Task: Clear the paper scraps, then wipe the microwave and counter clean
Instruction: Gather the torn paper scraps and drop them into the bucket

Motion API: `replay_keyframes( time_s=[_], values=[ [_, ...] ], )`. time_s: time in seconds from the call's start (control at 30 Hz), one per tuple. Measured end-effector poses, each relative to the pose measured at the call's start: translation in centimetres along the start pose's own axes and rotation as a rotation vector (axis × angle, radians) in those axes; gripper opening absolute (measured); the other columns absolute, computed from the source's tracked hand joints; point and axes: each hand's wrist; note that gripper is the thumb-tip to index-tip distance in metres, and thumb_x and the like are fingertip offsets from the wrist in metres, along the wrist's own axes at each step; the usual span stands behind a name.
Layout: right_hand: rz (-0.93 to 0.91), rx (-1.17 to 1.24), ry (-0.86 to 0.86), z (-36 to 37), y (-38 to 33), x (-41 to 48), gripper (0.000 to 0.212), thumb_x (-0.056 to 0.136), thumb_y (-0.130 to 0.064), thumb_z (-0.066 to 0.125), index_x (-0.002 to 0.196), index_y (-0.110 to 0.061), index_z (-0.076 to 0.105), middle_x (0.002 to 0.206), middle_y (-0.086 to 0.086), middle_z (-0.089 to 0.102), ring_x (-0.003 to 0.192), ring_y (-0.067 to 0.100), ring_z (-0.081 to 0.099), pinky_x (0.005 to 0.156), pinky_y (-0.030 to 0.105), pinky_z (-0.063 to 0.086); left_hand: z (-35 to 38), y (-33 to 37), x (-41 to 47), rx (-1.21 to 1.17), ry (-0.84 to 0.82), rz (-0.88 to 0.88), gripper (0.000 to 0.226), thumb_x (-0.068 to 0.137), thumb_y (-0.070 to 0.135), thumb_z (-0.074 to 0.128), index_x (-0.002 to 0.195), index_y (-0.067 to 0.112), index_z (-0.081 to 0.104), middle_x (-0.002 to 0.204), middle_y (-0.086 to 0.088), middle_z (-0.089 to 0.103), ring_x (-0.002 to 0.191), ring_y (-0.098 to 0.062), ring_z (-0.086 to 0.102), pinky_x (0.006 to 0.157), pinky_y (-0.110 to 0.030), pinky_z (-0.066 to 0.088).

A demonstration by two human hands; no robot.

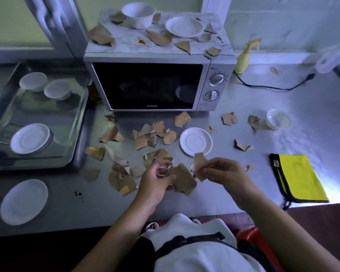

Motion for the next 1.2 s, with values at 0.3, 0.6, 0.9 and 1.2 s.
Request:
replay_keyframes(
  time_s=[0.3,0.6,0.9,1.2],
  values=[
    [0.105,0.096,0.175,5.0,1.1,-2.8,0.005,0.075,0.006,0.077,0.079,0.002,0.074,0.091,0.026,0.073,0.081,0.033,0.068,0.078,0.037,0.057,-1.5,1.9,-0.8,-0.020,-0.272,0.036,0.028,0.083,-0.003,0.073,0.100,0.019,0.070,0.086,-0.006,0.070,0.076,-0.016,0.071,0.065,-0.031,0.059],
    [0.081,0.412,0.324,6.7,3.9,-6.2,0.027,0.078,0.013,0.073,0.091,-0.004,0.055,0.089,0.028,0.071,0.082,0.047,0.071,0.070,0.048,0.059,-2.3,2.1,-1.7,-0.131,-0.591,-0.109,0.025,0.089,-0.008,0.061,0.108,0.008,0.065,0.097,-0.012,0.072,0.083,-0.024,0.072,0.067,-0.030,0.058],
    [0.003,0.501,0.435,7.3,5.2,-6.9,0.020,0.082,0.012,0.068,0.087,-0.005,0.075,0.079,0.019,0.074,0.070,0.030,0.074,0.060,0.028,0.058,-1.5,2.0,-2.1,-0.194,-0.727,-0.182,0.030,0.081,0.005,0.076,0.111,0.006,0.069,0.107,-0.017,0.072,0.096,-0.027,0.069,0.077,-0.030,0.058],
    [0.039,0.555,0.382,7.1,4.5,-4.8,0.017,0.084,0.012,0.067,0.096,0.000,0.068,0.077,0.014,0.075,0.069,0.026,0.074,0.058,0.025,0.057,-0.4,1.9,-1.6,-0.084,-0.538,-0.080,0.026,0.086,-0.011,0.063,0.108,0.003,0.068,0.098,-0.017,0.075,0.090,-0.022,0.073,0.074,-0.028,0.058]
  ],
)
Point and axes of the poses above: each hand's wrist, its own x-axis towards the middle knuckle, its own z-axis out of the palm, y = z × x
